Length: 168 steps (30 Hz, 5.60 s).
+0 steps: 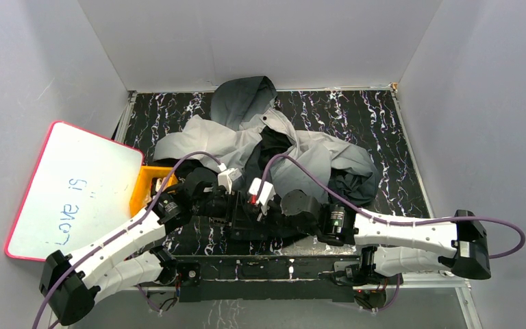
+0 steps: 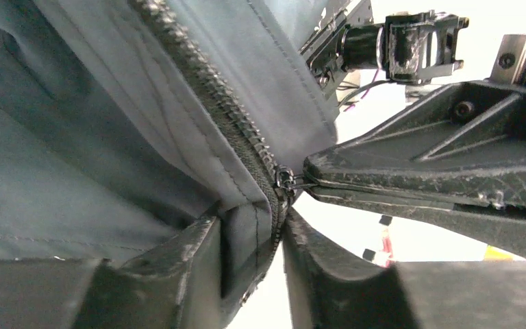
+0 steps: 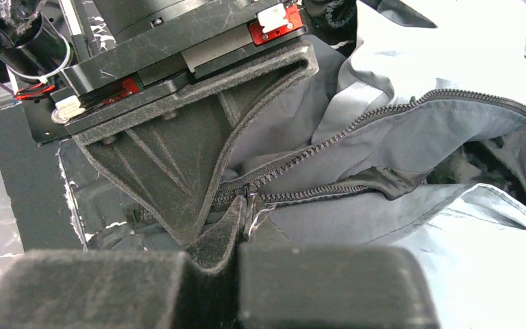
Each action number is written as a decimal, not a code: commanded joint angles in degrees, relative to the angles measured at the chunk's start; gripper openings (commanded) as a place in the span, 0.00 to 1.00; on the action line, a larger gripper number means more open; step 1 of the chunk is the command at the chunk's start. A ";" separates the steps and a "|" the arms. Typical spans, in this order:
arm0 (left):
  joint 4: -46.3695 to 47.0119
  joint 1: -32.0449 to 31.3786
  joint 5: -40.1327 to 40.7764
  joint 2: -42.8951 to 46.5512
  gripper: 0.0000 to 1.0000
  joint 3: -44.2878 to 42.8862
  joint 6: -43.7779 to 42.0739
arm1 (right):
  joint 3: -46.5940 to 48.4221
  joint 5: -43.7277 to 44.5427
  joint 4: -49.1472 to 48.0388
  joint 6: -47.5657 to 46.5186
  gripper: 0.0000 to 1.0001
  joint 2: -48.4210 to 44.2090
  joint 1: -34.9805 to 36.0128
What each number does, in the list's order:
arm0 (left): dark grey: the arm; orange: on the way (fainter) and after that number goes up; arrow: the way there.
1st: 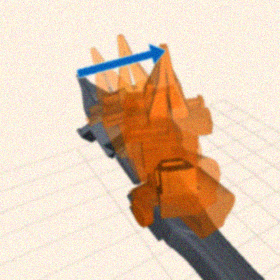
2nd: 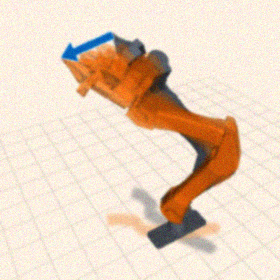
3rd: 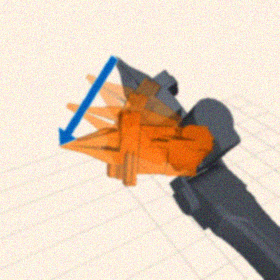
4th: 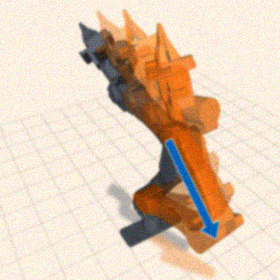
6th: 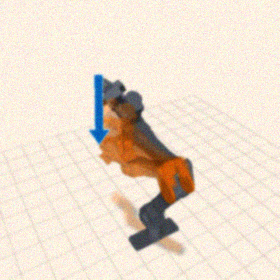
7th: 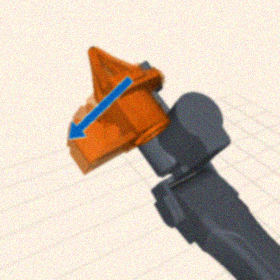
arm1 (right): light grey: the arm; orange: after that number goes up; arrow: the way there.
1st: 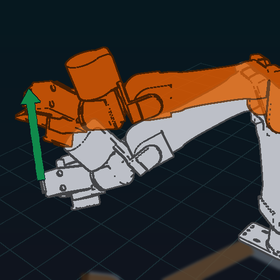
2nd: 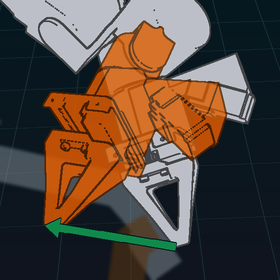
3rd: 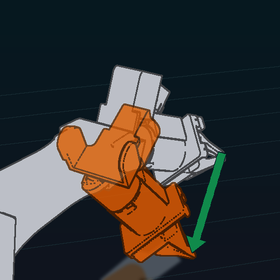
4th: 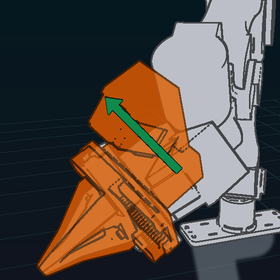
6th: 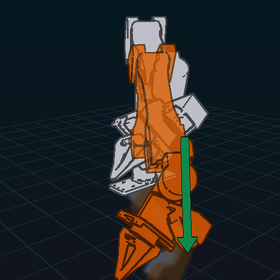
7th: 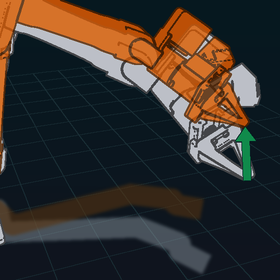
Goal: Zip up the jacket
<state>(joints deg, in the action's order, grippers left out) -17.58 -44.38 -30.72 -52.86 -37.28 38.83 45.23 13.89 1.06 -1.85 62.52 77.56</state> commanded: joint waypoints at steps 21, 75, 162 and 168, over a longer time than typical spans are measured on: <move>-1.82 -0.27 -5.90 6.10 0.00 8.12 4.32 | 6.11 24.57 -11.75 -5.32 0.00 9.94 -8.25; -15.34 -0.27 1.38 15.91 0.00 6.41 5.62 | 65.07 20.65 -1.56 -18.01 0.00 32.81 -62.05; -22.08 0.87 28.34 -58.61 0.72 -64.84 -26.46 | 3.13 -48.21 -18.11 30.95 0.59 26.06 -71.38; -21.60 0.83 29.49 -58.39 0.72 -63.44 -26.02 | 1.74 -50.05 -20.19 32.37 0.56 26.77 -71.38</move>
<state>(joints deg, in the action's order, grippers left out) -39.35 -43.62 -1.30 -112.16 -100.66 12.64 48.23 -32.93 -14.50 29.10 89.21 6.42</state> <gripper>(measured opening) 0.725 0.572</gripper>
